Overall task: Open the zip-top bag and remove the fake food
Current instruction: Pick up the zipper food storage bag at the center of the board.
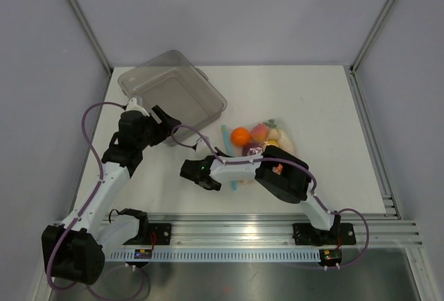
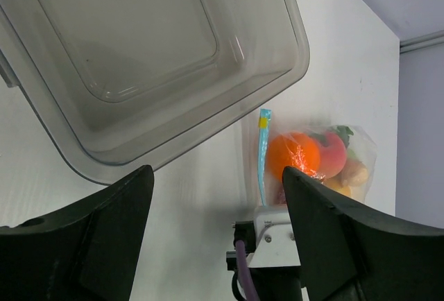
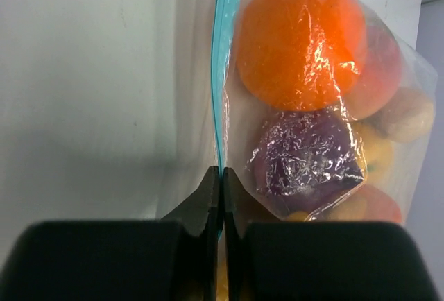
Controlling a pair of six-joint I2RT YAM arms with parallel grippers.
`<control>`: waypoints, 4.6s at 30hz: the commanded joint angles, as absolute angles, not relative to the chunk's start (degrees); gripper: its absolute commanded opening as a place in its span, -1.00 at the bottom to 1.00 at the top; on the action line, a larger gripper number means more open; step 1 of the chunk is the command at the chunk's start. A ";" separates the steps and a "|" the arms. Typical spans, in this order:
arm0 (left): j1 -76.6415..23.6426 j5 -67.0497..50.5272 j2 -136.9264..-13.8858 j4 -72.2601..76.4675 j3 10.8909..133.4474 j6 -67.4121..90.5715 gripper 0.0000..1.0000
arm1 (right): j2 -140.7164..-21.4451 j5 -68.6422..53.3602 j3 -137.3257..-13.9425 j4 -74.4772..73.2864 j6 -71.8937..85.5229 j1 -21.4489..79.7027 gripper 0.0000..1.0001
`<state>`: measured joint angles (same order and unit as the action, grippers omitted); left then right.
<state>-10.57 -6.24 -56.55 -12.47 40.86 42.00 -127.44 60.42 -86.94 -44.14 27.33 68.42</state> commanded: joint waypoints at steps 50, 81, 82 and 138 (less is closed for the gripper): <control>-14.85 -31.37 -51.58 68.45 14.24 39.38 0.98 | -63.02 28.31 -65.83 -26.90 2.64 64.78 -1.00; -22.15 -38.32 -60.38 70.83 18.37 33.13 0.46 | -58.89 20.83 -65.04 -25.84 2.02 64.60 -1.00; -22.24 -38.49 -60.64 71.19 18.46 33.40 0.44 | -58.89 20.74 -64.95 -25.93 2.11 64.60 -1.00; -22.24 -43.07 -58.18 64.16 23.12 38.76 -1.00 | -72.42 16.08 -72.95 -13.36 -11.69 64.60 0.12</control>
